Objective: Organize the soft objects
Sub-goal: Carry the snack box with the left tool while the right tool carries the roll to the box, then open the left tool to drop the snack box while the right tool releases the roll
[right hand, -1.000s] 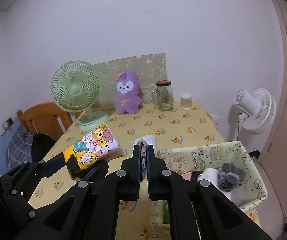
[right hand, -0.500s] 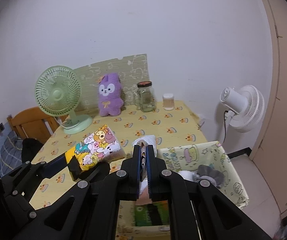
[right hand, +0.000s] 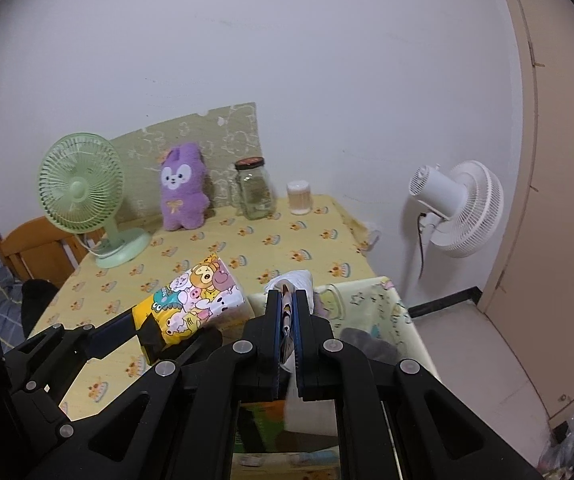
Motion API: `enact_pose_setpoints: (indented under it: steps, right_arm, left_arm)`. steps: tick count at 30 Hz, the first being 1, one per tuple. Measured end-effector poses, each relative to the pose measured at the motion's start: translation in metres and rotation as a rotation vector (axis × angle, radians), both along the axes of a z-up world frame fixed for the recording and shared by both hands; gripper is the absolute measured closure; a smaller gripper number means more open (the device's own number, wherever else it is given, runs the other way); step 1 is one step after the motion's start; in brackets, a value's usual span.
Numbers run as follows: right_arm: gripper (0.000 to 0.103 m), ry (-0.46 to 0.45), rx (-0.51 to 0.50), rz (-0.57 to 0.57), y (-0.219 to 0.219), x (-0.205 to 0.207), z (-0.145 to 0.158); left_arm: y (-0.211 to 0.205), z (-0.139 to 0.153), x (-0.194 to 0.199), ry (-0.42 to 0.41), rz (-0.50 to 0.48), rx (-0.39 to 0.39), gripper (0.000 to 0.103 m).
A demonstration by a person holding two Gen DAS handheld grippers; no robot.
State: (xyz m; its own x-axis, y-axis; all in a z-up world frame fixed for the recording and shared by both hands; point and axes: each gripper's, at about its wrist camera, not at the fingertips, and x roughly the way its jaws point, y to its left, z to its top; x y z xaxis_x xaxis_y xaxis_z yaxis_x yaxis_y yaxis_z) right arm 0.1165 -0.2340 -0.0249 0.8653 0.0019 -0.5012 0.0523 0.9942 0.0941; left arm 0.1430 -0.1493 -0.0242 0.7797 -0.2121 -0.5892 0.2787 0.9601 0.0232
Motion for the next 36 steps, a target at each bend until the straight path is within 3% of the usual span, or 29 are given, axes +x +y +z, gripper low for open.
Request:
enact_pose_setpoints:
  steps: [20, 28, 31, 34, 36]
  right_arm:
    - [0.095, 0.113, 0.024, -0.074, -0.041, 0.008, -0.04]
    - [0.092, 0.151, 0.031, -0.044, -0.04, 0.011, -0.049]
    - [0.088, 0.168, 0.025, -0.038, -0.039, 0.011, -0.05]
    - [0.076, 0.177, 0.014, -0.032, -0.039, 0.008, -0.05]
    - [0.046, 0.17, 0.013, -0.032, -0.038, 0.004, -0.049]
  left_arm:
    - [-0.043, -0.041, 0.016, 0.137, -0.112, 0.039, 0.041]
    - [-0.045, -0.045, 0.011, 0.147, -0.118, 0.071, 0.027]
    - [-0.045, -0.044, 0.008, 0.128, -0.1, 0.093, 0.016]
    - [-0.045, -0.042, 0.004, 0.112, -0.092, 0.108, 0.015]
    - [-0.043, -0.039, 0.0, 0.111, -0.097, 0.106, 0.011]
